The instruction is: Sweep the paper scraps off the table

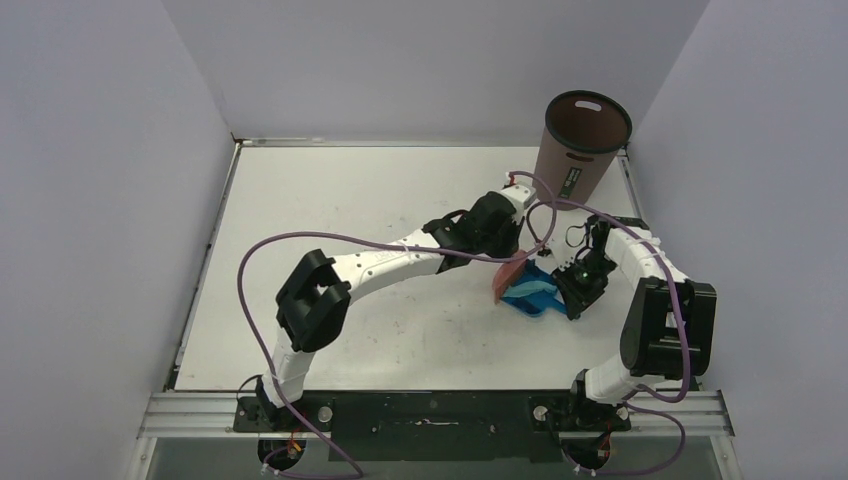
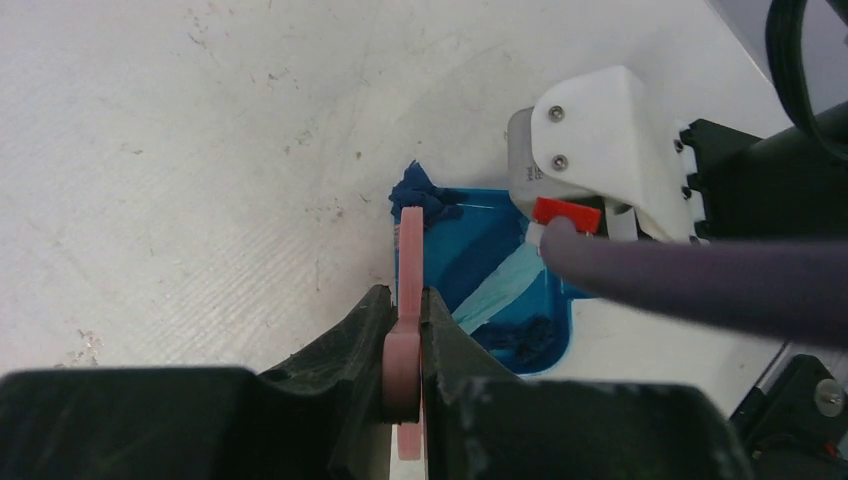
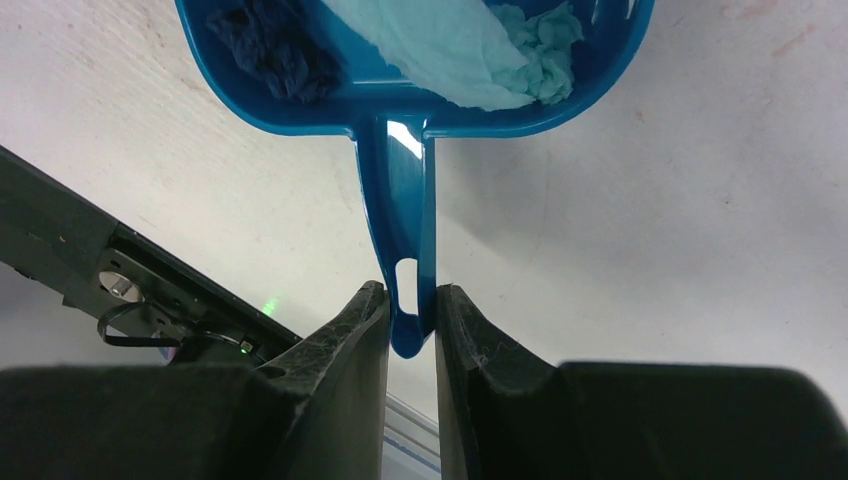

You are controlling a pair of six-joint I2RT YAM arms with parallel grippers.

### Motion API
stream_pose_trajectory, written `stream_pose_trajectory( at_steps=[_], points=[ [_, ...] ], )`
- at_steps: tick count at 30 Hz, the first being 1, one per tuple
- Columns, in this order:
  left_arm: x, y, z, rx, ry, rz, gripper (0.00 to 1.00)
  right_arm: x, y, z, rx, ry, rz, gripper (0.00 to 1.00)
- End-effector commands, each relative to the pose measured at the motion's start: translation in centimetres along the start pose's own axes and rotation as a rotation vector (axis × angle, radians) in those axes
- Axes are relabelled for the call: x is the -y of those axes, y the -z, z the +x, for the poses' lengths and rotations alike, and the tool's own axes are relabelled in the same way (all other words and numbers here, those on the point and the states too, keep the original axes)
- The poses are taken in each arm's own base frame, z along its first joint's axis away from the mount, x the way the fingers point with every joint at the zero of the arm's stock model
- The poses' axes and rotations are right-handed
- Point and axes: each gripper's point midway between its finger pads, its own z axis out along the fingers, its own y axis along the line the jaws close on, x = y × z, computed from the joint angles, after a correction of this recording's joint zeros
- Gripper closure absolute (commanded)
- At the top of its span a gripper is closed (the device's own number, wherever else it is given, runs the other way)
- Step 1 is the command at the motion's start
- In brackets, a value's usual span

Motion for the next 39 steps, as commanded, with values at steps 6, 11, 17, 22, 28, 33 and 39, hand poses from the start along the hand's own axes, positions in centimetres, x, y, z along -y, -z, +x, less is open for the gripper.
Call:
stream_pose_trajectory(
  at_steps=[6,11,17,22,28,33,39],
  points=[
    [1.3,6.1,-7.3,0.235,0.155,0.038,1.00,0.6,0.3,-0.6,0.058,0.006,0.041,0.95],
    [-0.8,6.6,-7.5,0.232,0.129,-0.079,1.00,0.9,1.1,0.7,0.052,-0.003,0.039,0.95],
    [-2.1,6.8,-7.1,0.241,0.120,-0.136,1.00,1.2,1.2,1.9,0.054,-0.009,0.018,0.95],
    [-3.0,8.2,-6.6,0.246,0.113,-0.168,1.00,1.0,0.8,2.4,0.054,-0.009,-0.007,0.95],
    [-4.2,11.7,-4.9,0.224,0.100,-0.194,1.00,0.4,2.3,2.0,0.095,0.016,0.007,0.95],
    [-5.9,14.8,-2.1,0.168,0.069,-0.238,1.00,-0.2,4.8,1.0,0.138,0.037,0.018,0.95],
    [-9.7,17.6,1.9,0.130,0.093,-0.295,1.00,-0.9,7.8,-0.9,0.186,0.086,0.060,0.95]
  ],
)
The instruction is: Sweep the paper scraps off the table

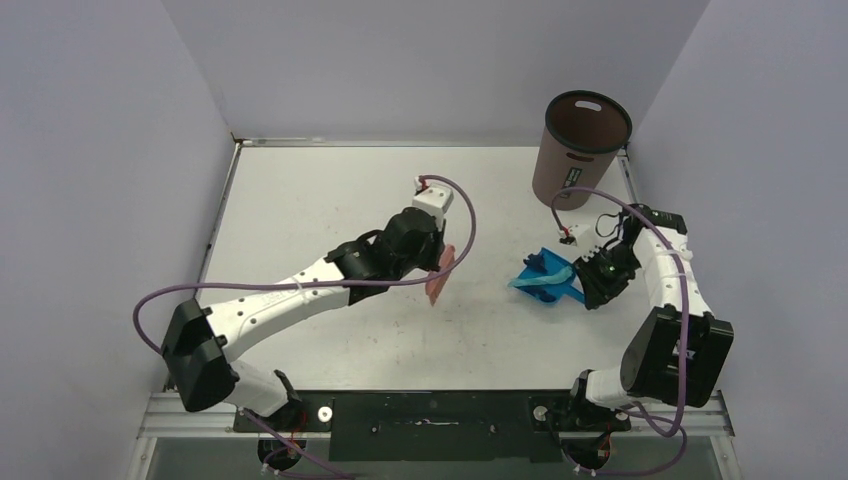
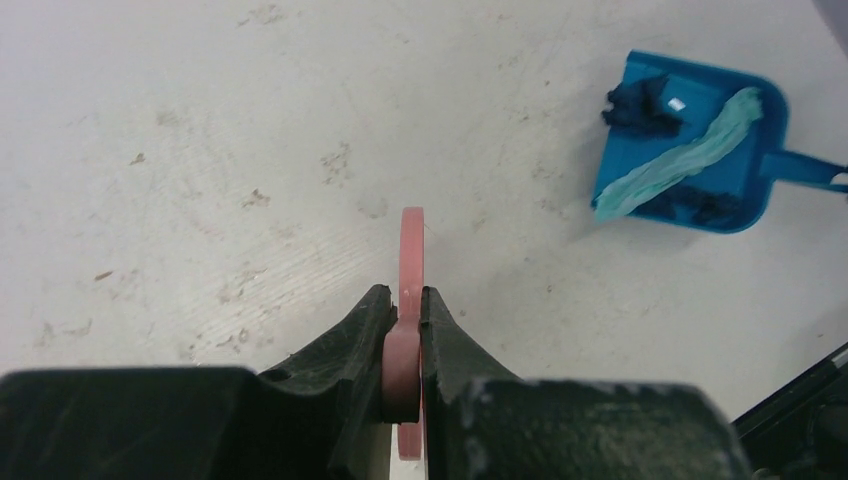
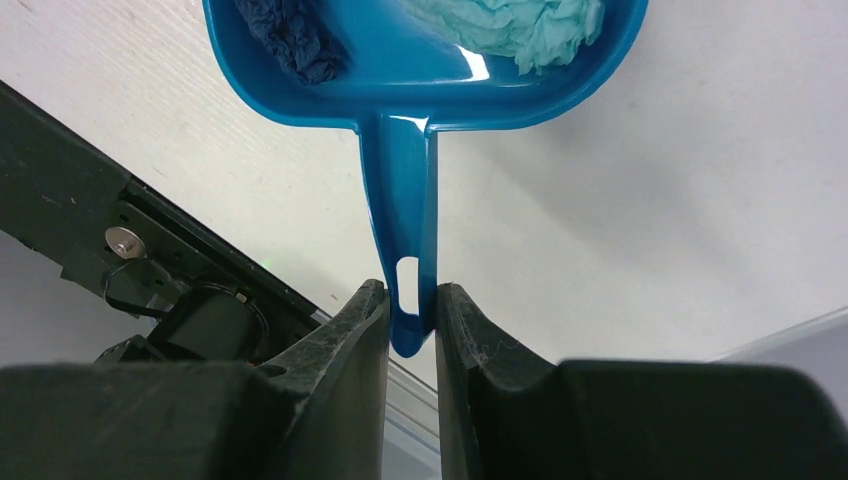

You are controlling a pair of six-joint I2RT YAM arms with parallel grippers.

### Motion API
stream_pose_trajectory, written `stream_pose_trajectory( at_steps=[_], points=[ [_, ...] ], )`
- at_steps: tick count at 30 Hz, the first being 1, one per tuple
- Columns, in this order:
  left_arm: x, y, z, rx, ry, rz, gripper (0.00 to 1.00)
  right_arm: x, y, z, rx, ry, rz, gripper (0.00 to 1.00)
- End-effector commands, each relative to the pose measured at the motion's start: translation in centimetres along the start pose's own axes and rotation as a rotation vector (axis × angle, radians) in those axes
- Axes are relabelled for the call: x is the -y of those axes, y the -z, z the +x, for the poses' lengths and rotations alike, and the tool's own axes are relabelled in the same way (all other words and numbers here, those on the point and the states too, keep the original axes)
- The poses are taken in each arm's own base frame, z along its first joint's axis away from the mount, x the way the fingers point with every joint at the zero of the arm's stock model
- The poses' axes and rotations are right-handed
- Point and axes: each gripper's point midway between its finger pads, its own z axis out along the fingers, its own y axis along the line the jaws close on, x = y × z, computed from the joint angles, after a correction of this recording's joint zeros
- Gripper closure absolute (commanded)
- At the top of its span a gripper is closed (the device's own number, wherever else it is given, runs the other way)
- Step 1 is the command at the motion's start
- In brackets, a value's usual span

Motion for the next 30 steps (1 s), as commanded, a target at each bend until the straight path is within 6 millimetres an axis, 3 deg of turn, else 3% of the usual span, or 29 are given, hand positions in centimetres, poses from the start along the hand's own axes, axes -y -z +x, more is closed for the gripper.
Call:
stream_pose_trajectory(
  at_steps=[1,5,13,19,26,30],
  points=[
    [-3.9,1.6,1.4,0.012,0.026,-0.054,1.00,-1.3,2.8,-2.6,0.074,0.071,0.016,0.95],
    [-5.9,2.1,2.6,0.038,0.056,-0.088,1.00,-2.2,4.3,-5.3,0.111,0.111,0.023,0.95],
    [-4.6,3.9,1.2,0.039,0.148,0.007,1.00,-1.6,8.0,-11.6,0.241,0.122,0.049,0.95],
    [-6.0,5.7,1.3,0.006,0.062,-0.002,1.00,0.9,11.5,-16.0,0.350,0.106,0.145,0.95],
    [-8.0,5.0,2.4,0.000,0.016,-0.049,1.00,4.2,15.3,-20.8,0.501,0.027,0.249,0.95],
    [-9.8,4.4,3.5,-0.040,0.016,-0.099,1.00,5.7,18.5,-23.0,0.618,-0.026,0.322,0.95]
  ],
)
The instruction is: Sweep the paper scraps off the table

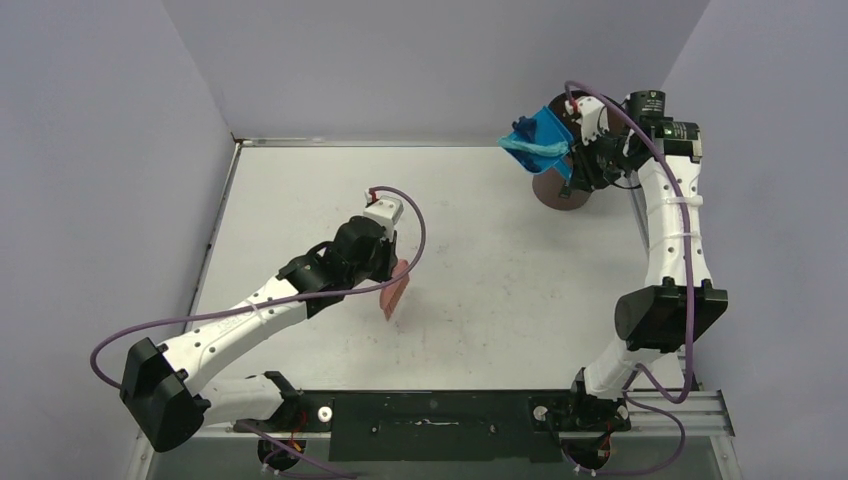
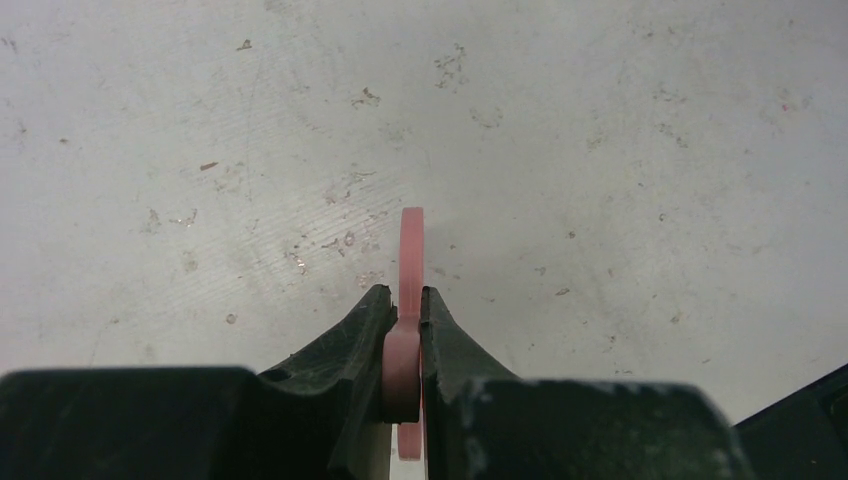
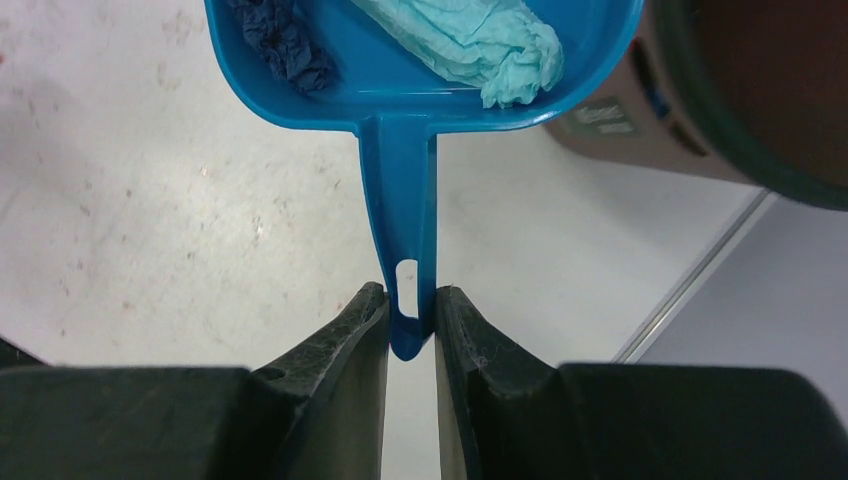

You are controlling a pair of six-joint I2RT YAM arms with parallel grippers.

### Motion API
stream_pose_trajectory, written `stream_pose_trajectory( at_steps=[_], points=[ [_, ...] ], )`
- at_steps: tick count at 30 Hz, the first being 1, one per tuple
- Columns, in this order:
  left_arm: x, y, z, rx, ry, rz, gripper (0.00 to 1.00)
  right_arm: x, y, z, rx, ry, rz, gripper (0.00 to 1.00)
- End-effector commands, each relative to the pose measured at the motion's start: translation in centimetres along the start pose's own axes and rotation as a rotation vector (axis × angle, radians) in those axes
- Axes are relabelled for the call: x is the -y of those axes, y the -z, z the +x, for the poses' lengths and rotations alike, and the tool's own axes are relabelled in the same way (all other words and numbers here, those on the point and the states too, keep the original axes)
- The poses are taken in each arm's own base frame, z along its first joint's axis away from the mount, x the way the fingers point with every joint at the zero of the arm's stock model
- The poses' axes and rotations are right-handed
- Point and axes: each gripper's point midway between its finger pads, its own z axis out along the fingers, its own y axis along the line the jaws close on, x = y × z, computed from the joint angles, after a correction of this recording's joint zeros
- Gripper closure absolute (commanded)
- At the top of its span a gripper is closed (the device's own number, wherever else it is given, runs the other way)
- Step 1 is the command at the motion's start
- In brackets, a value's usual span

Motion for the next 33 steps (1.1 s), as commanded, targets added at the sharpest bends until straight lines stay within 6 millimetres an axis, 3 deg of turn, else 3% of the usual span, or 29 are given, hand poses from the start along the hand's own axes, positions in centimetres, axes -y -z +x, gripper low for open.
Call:
stream_pose_trajectory(
  at_steps=[1,5,9,17,21,27,33],
  points=[
    [-1.7,-0.1,-1.0,0.024,-0.023,-0.050,1.00,2.9,2.7,-5.1,0.195,-0.064,0.132,0.95],
    [-2.7,-0.1,-0.9,0.026,-0.030,-0.092,1.00,6.9,4.7,-7.1,0.296,-0.117,0.301,0.95],
    [-2.8,0.0,-0.9,0.033,-0.028,-0.089,1.00,10.9,6.5,-7.6,0.334,-0.168,0.476,0.95],
    [-3.0,-0.1,-1.1,0.031,-0.007,-0.075,1.00,16.6,6.1,-5.2,0.211,-0.203,0.658,0.95],
    [-3.2,-0.1,-1.2,0.030,-0.002,-0.073,1.00,18.3,6.4,-4.1,0.163,-0.180,0.759,0.95],
    [-3.1,-0.1,-1.2,0.029,-0.002,-0.069,1.00,20.1,9.1,-3.5,0.091,-0.123,0.928,0.95],
    [-3.1,-0.1,-1.2,0.026,-0.004,-0.066,1.00,19.5,9.4,-3.5,-0.127,0.117,1.076,0.94]
  ],
)
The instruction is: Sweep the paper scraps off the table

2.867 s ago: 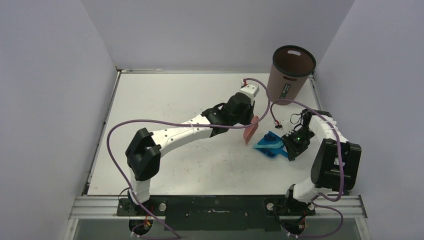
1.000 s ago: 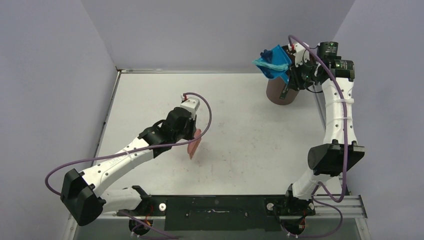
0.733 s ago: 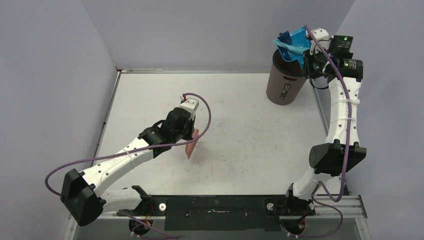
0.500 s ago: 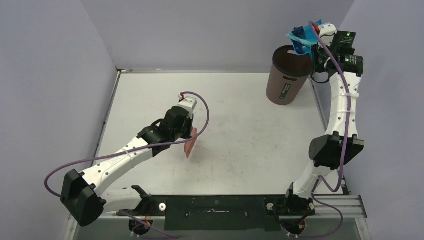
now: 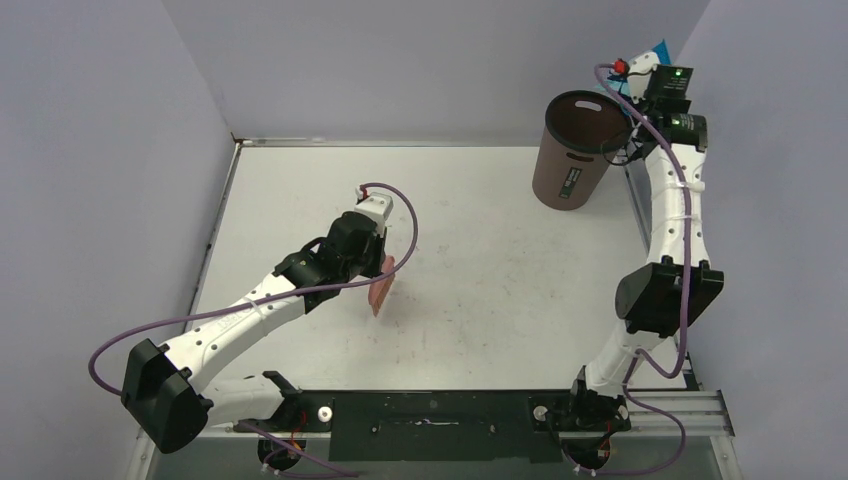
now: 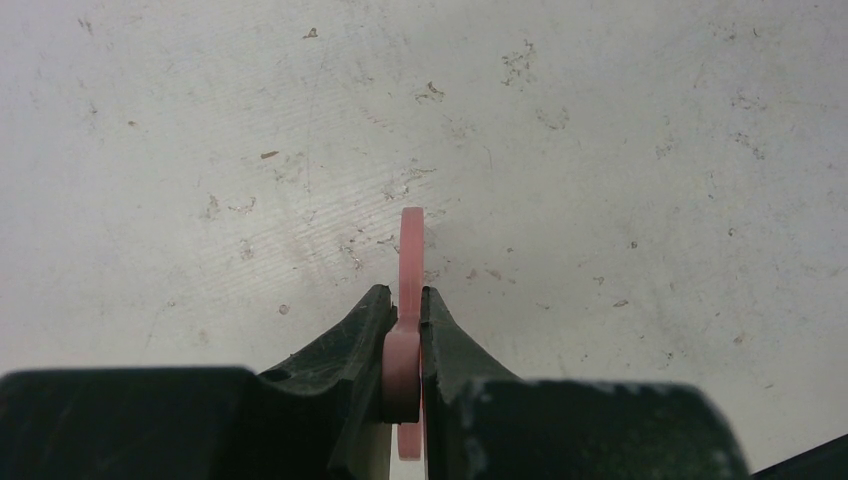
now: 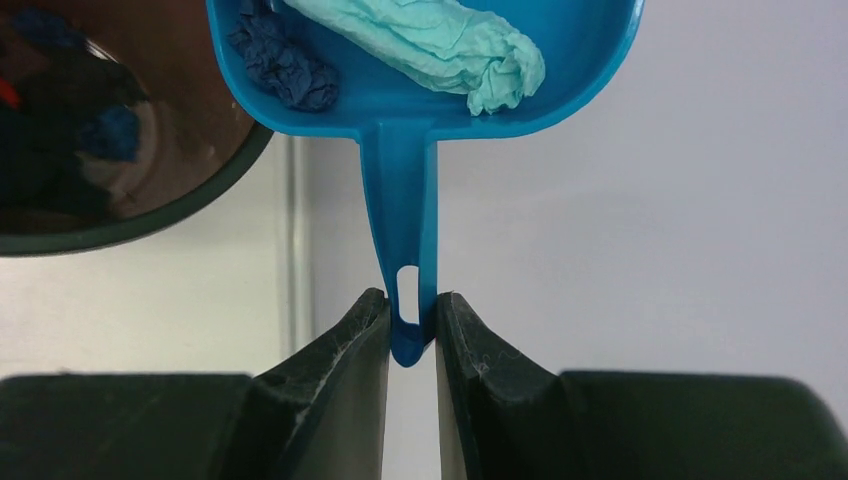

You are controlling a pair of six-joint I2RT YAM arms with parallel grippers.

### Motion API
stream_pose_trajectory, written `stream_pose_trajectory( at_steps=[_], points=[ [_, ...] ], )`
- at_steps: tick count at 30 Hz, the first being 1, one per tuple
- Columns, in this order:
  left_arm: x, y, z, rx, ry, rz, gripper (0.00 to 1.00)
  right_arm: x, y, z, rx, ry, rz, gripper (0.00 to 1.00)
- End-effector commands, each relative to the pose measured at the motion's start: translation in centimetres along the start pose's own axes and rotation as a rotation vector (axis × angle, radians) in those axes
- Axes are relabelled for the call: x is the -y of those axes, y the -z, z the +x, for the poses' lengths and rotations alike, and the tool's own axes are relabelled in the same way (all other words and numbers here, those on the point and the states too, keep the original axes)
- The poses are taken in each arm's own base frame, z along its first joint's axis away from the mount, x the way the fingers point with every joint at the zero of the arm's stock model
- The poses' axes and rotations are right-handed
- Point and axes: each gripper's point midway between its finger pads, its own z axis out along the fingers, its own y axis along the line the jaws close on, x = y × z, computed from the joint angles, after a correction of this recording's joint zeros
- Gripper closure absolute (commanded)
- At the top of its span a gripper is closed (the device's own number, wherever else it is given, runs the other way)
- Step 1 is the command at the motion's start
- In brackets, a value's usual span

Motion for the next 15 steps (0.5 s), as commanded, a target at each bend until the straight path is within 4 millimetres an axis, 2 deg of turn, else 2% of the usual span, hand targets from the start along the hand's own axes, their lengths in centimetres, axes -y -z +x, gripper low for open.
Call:
stream_pose_trajectory(
  at_steps=[1,5,9,15],
  points=[
    [0.4,0.7,-1.9,0.060,0.009,0.028,1.00,1.6,2.1,-1.3,-0.042,0.278,0.242,0.94],
    [0.3,0.7,-2.0,0.062,0.011,0.025,1.00,1.8,2.5,-0.5,-0.116,0.433,0.393,0.95],
    [0.2,0.8,-2.0,0.064,0.012,0.023,1.00,2.4,3.4,-0.5,-0.100,0.439,0.427,0.95],
    [0.3,0.7,-2.0,0.062,0.012,0.027,1.00,2.1,3.6,-0.2,-0.094,0.433,0.403,0.95]
  ],
)
